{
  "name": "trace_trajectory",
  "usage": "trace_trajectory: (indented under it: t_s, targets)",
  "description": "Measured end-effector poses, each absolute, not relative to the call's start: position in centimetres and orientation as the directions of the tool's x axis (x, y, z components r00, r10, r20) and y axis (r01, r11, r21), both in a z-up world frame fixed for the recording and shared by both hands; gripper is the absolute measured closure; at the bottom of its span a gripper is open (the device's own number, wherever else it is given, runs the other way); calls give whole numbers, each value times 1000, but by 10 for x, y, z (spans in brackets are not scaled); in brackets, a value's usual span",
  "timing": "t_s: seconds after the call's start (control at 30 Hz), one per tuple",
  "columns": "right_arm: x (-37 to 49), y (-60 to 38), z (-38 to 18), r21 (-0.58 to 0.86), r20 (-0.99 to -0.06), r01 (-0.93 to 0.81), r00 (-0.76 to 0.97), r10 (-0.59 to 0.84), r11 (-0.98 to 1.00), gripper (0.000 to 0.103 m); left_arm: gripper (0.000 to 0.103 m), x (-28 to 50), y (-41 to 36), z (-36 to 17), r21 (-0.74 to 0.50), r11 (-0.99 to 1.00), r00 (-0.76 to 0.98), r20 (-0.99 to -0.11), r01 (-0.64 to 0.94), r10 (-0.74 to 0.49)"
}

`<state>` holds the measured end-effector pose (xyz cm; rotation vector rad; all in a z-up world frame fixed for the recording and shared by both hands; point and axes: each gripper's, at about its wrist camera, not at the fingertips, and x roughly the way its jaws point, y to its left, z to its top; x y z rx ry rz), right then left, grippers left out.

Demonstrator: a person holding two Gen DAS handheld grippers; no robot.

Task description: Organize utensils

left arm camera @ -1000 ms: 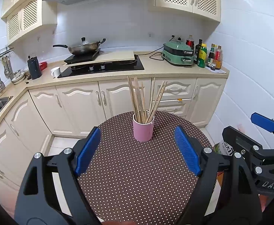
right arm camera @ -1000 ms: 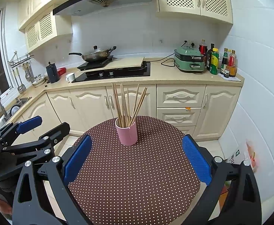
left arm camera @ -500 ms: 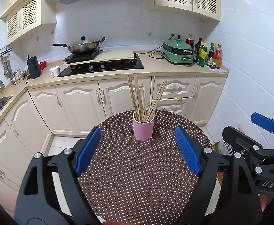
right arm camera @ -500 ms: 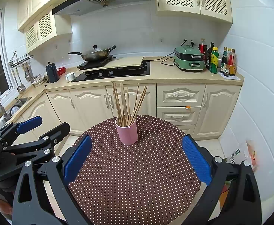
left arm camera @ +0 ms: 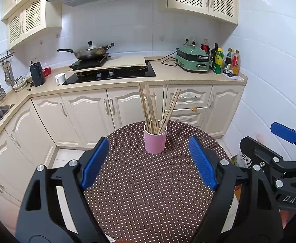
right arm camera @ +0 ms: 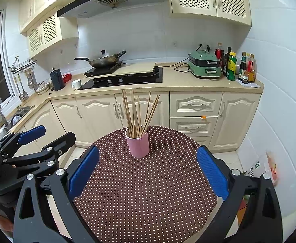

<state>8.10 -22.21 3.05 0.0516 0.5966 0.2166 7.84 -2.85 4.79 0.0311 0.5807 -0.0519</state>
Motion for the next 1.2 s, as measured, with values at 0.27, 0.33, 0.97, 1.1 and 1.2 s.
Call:
trace_trajectory:
  t_s: [0.27, 0.33, 0.97, 1.1, 1.2]
  targets:
    - [81, -225, 31, 116, -555, -184, 803, 217, 976, 9, 23, 79, -30, 48, 7, 998, 831, -555, 60, -46]
    - [81, -226, 31, 118, -555, -183, 803, 218, 976, 9, 23, 79, -31, 49, 8, 998, 831, -555, 62, -48]
    - [85, -230, 31, 124, -554, -176, 804, 216, 976, 9, 23, 81, -36, 49, 18, 998, 835, -549, 58, -39]
    - [86, -233, 30, 125, -556, -168, 804, 209, 978, 9, 23, 82, -37, 48, 22, 998, 833, -552, 60, -38]
    - [86, -234, 29, 128, -558, -164, 804, 207, 978, 9, 23, 83, -38, 48, 23, 998, 831, -555, 61, -38]
